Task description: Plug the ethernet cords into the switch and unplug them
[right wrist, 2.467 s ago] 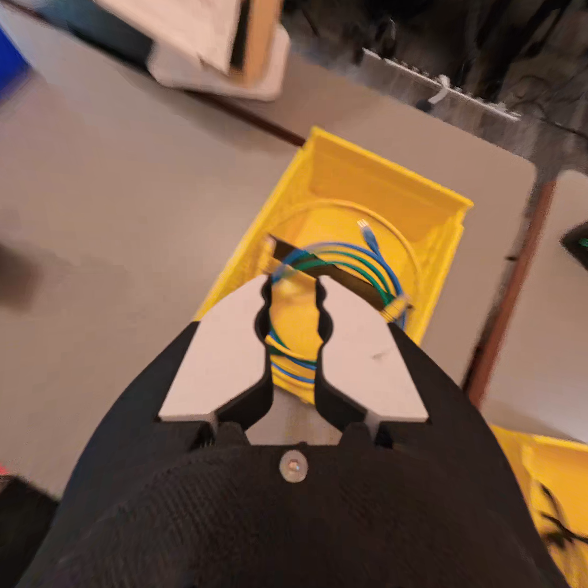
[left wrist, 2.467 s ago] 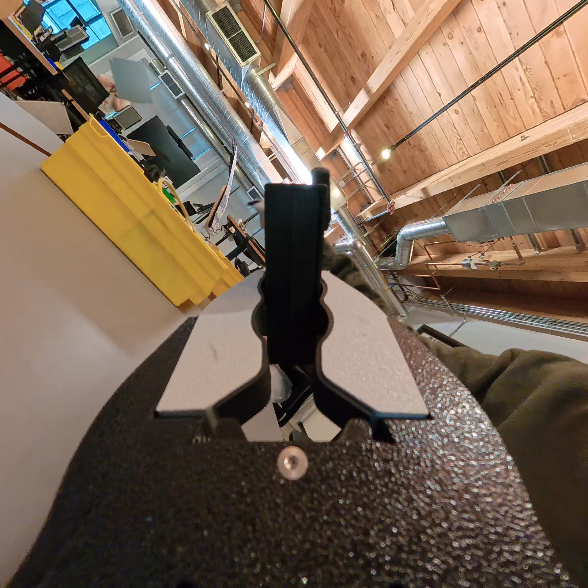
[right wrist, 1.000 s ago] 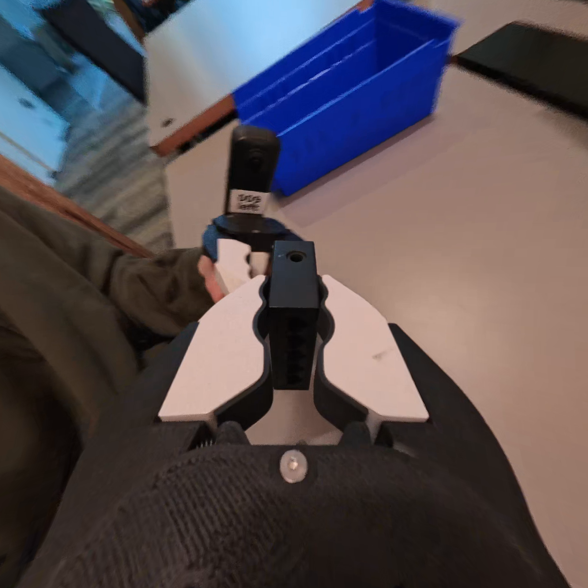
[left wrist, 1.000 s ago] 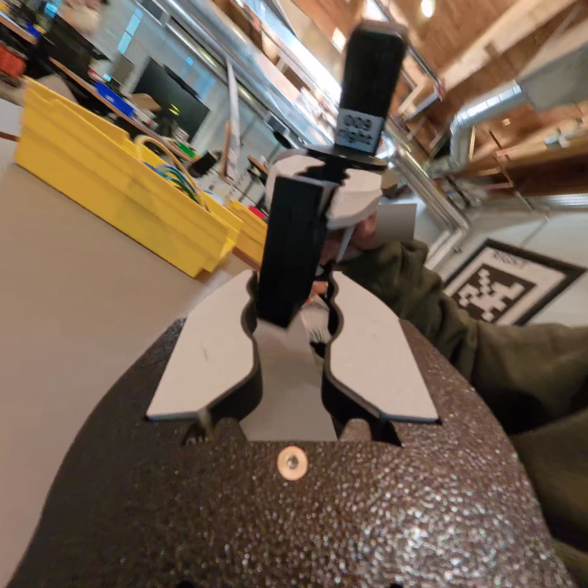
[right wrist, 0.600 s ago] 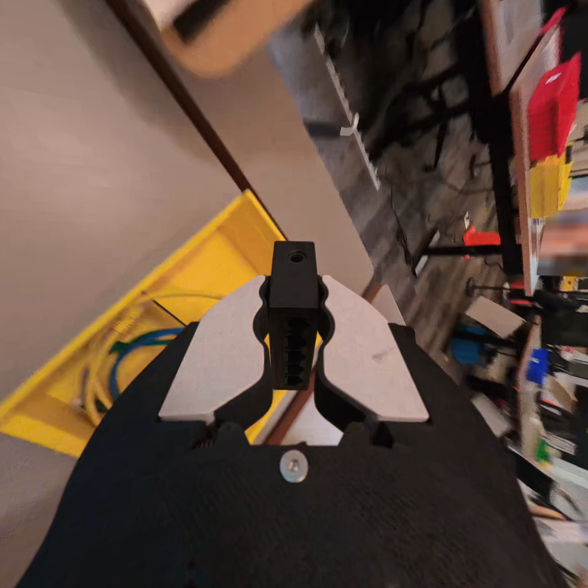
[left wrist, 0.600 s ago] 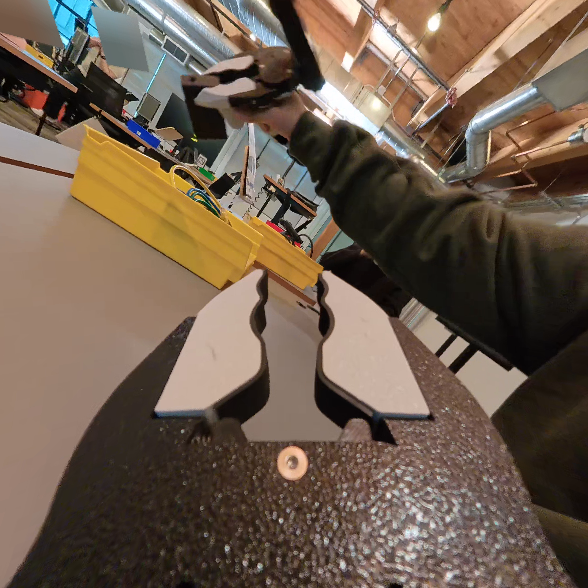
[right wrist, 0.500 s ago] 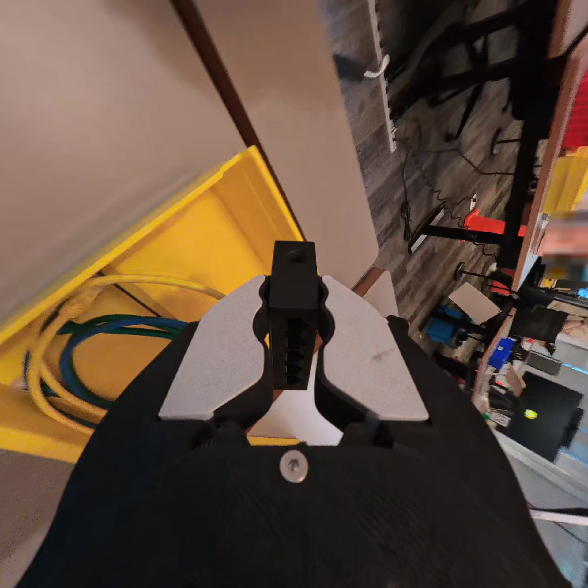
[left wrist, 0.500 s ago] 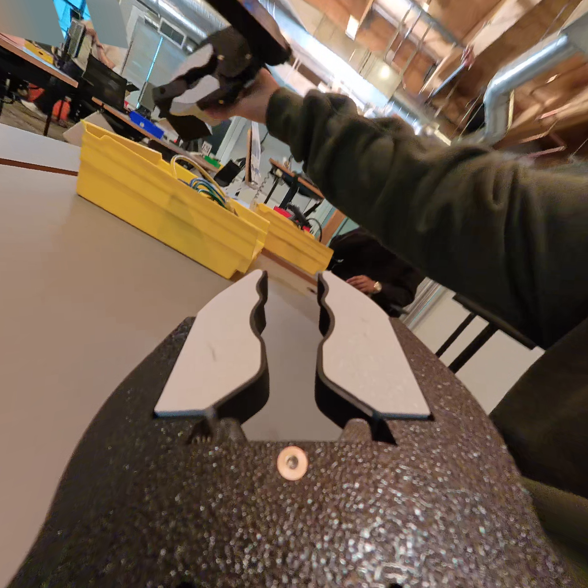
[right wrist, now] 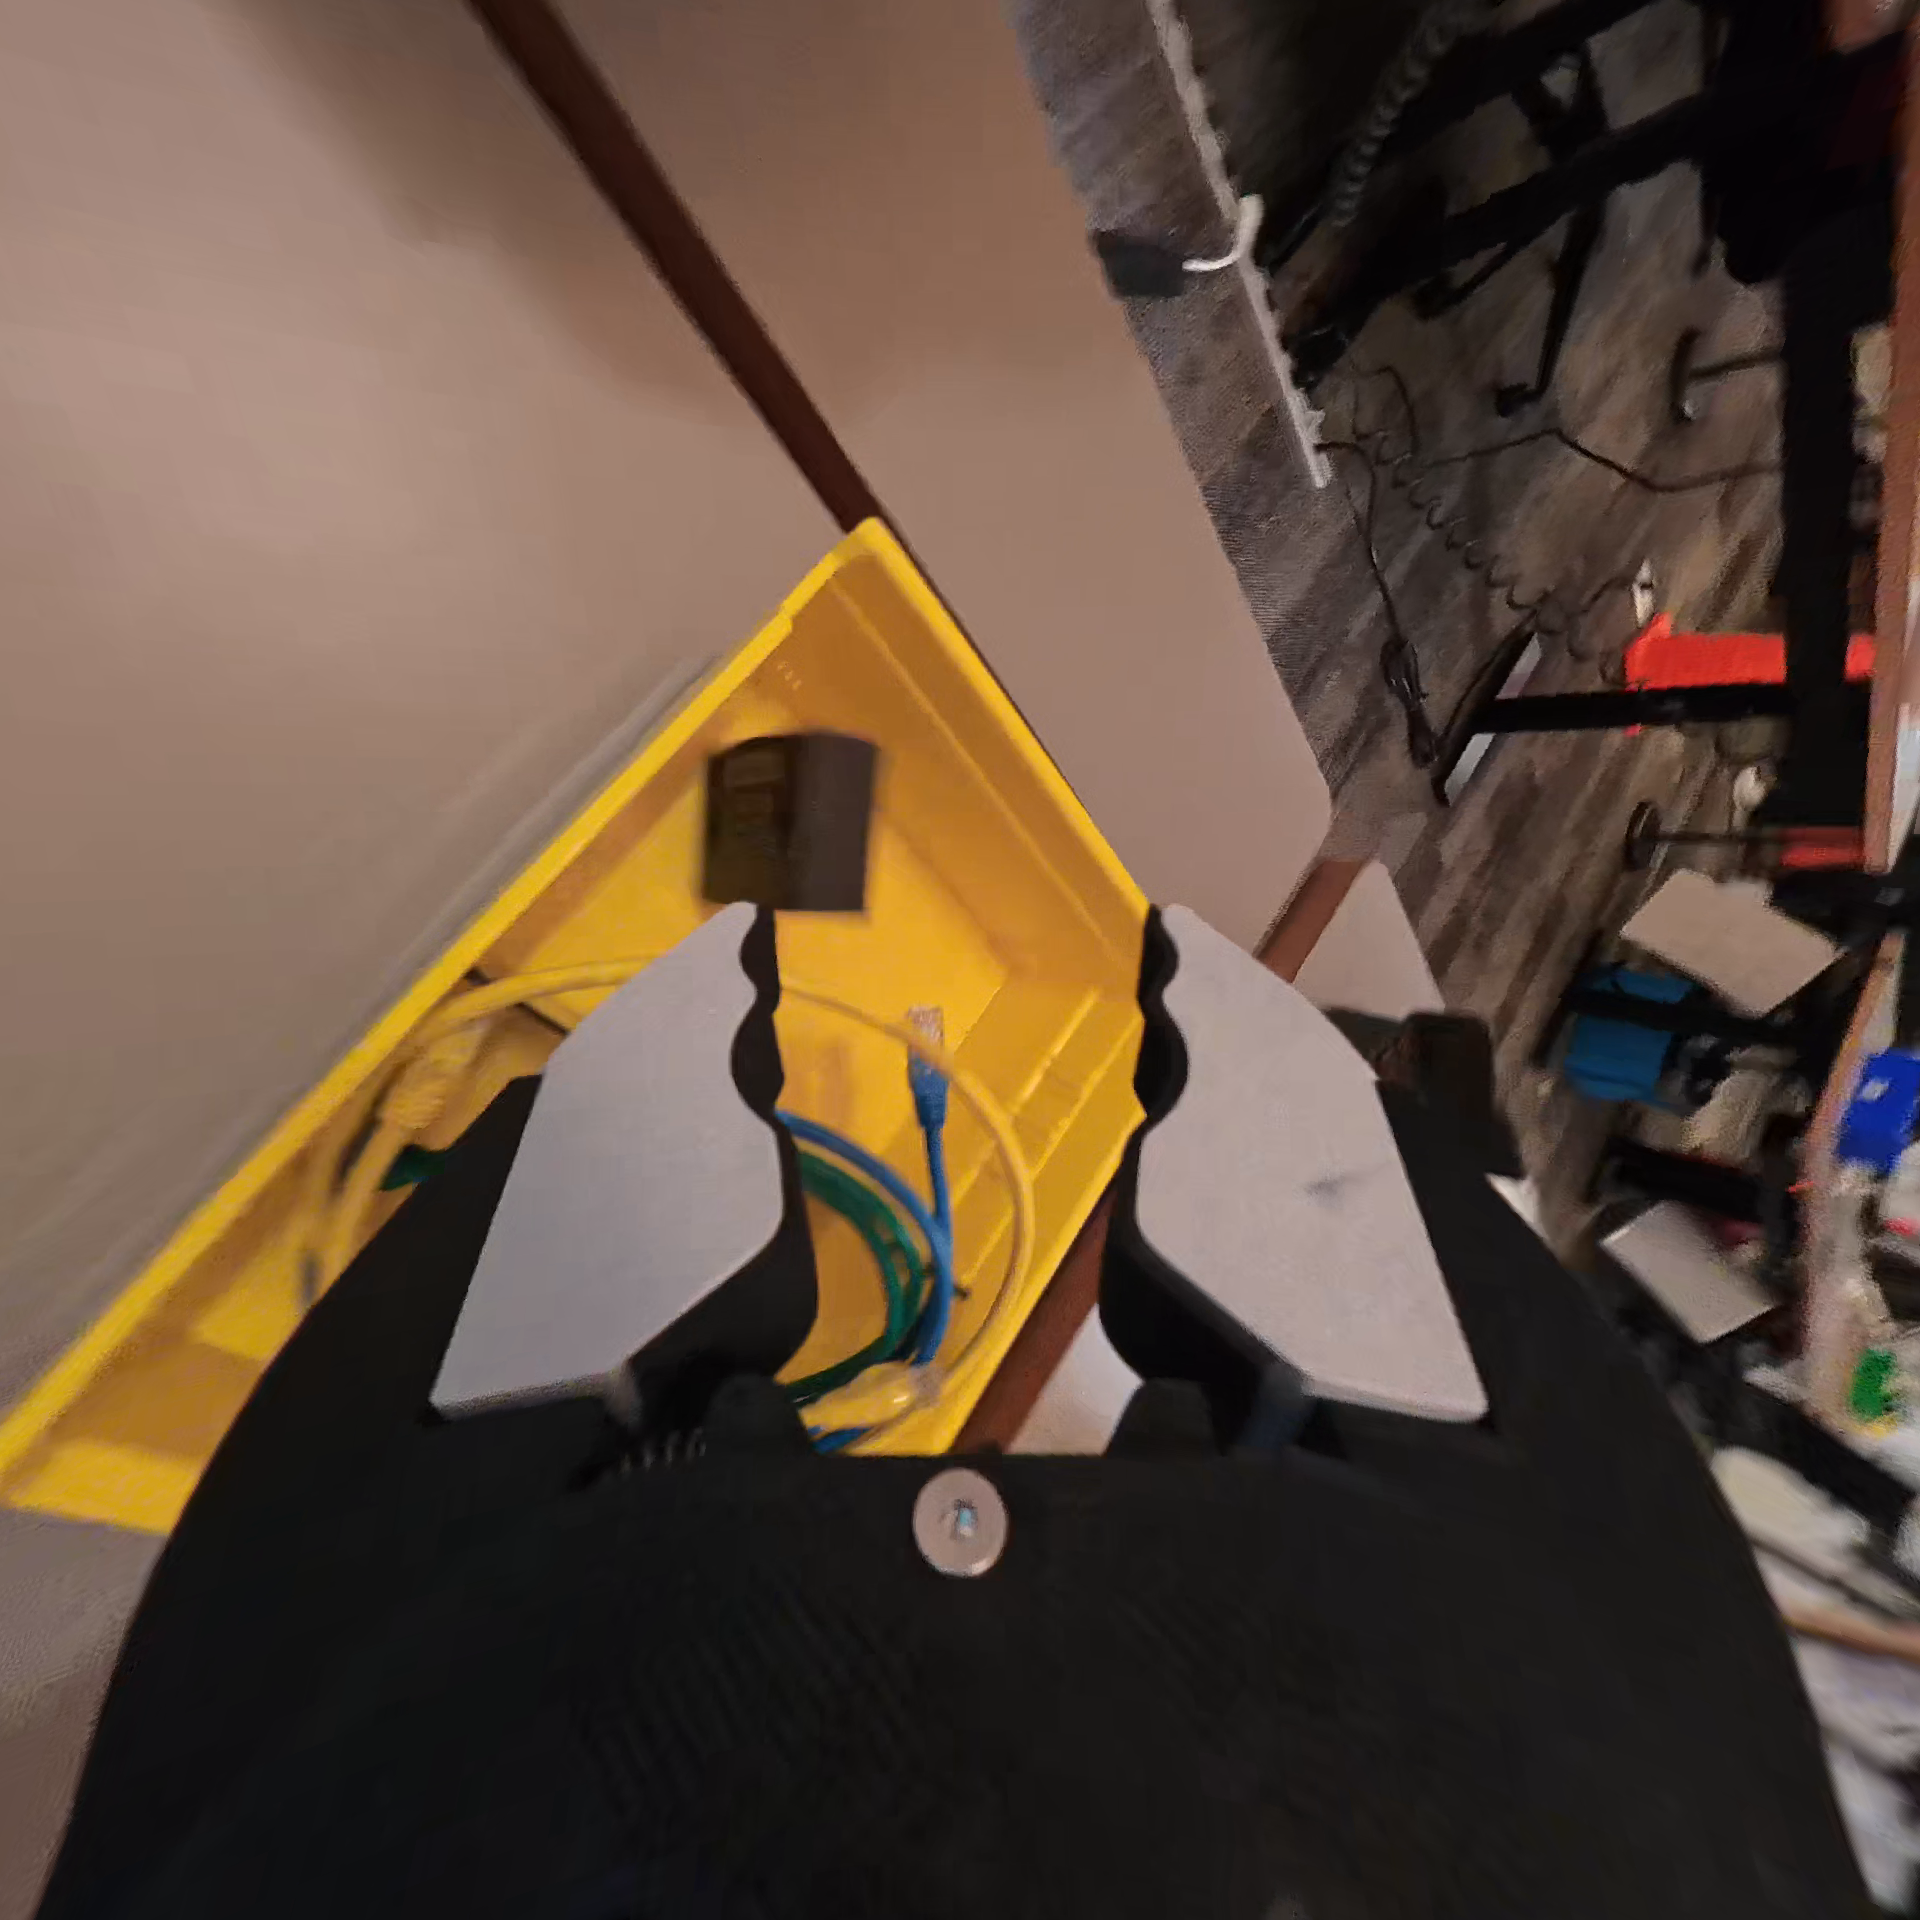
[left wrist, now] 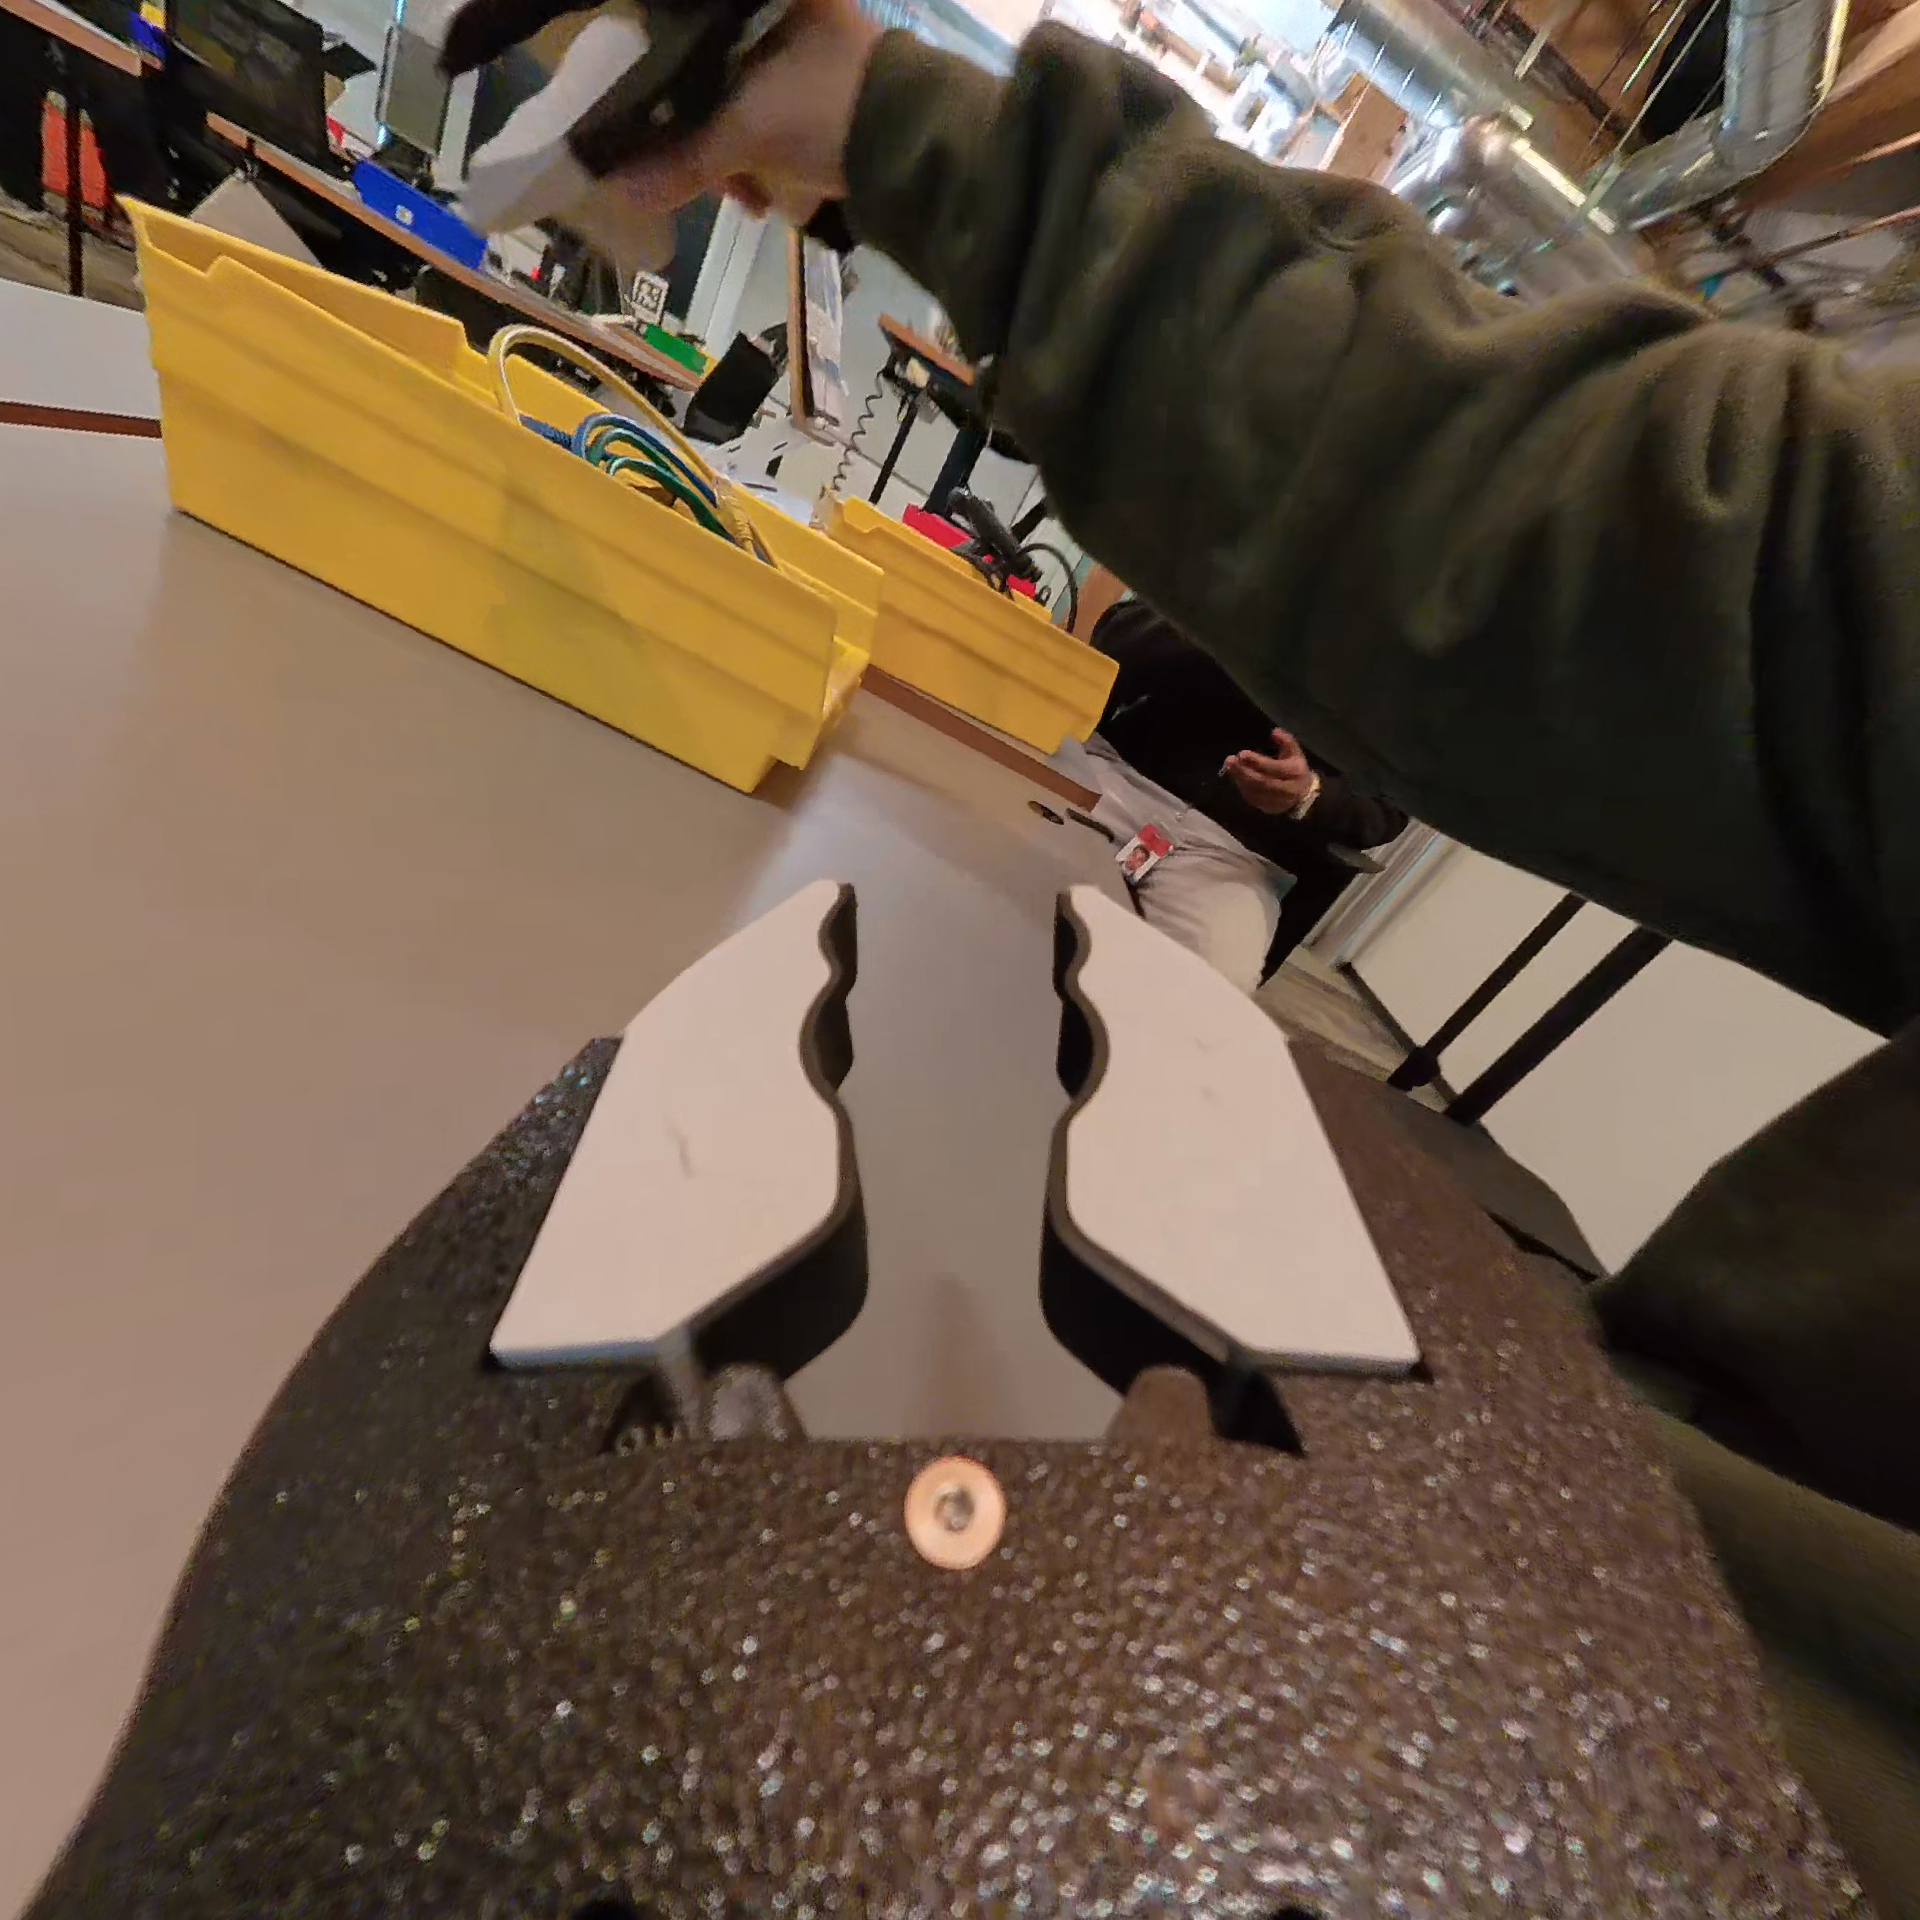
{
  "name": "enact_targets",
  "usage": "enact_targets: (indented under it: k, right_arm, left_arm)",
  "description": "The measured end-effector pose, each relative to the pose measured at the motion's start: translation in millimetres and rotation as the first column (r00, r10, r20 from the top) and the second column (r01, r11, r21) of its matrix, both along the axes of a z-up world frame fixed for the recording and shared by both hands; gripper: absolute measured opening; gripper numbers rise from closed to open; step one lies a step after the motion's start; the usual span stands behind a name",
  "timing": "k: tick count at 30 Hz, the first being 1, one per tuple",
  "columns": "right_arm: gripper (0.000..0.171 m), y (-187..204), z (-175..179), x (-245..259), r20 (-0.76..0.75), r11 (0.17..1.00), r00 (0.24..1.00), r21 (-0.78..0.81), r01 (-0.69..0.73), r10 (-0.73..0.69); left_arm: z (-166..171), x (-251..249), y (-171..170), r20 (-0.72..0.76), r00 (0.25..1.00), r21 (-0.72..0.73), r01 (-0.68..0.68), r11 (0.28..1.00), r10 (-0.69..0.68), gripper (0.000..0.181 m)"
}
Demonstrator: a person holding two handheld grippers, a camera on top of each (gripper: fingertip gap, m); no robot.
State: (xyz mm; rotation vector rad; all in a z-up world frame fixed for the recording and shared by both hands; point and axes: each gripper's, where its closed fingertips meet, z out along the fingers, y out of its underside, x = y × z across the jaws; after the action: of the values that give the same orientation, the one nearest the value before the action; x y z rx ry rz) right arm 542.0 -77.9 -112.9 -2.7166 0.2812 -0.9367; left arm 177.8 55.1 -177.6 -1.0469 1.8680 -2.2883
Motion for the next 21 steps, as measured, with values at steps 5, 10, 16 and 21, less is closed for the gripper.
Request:
enact_targets:
  k: [5,10,16,21]
  right_arm:
    - [0.072,-43.0,14.6,-104.2,-0.034,0.887,0.991,0.444,0.131,-0.129]
    - [0.084,-98.2,-46.2,-220.2,-0.147,0.609,0.972,0.759,0.23,-0.184]
    - [0.098,-148.0,-62.8,-243.3,-0.143,0.442,0.951,0.859,0.257,-0.274]
    - [0.098,-165.9,-49.9,-240.1,-0.148,0.385,0.947,0.887,0.255,-0.285]
  left_arm:
    - [-6.9,3.8,-3.6,0.002,0.999,0.09,-0.033,0.995,0.033,0.039]
    - [-15.4,12.8,-11.5,-0.037,0.994,0.16,-0.096,0.983,0.103,0.05]
    - [-28.2,28.2,-16.5,-0.071,0.956,0.358,-0.242,0.902,0.285,0.082]
    - [14.6,72.2,-95.4,-0.125,0.948,0.381,-0.227,0.896,0.293,0.083]
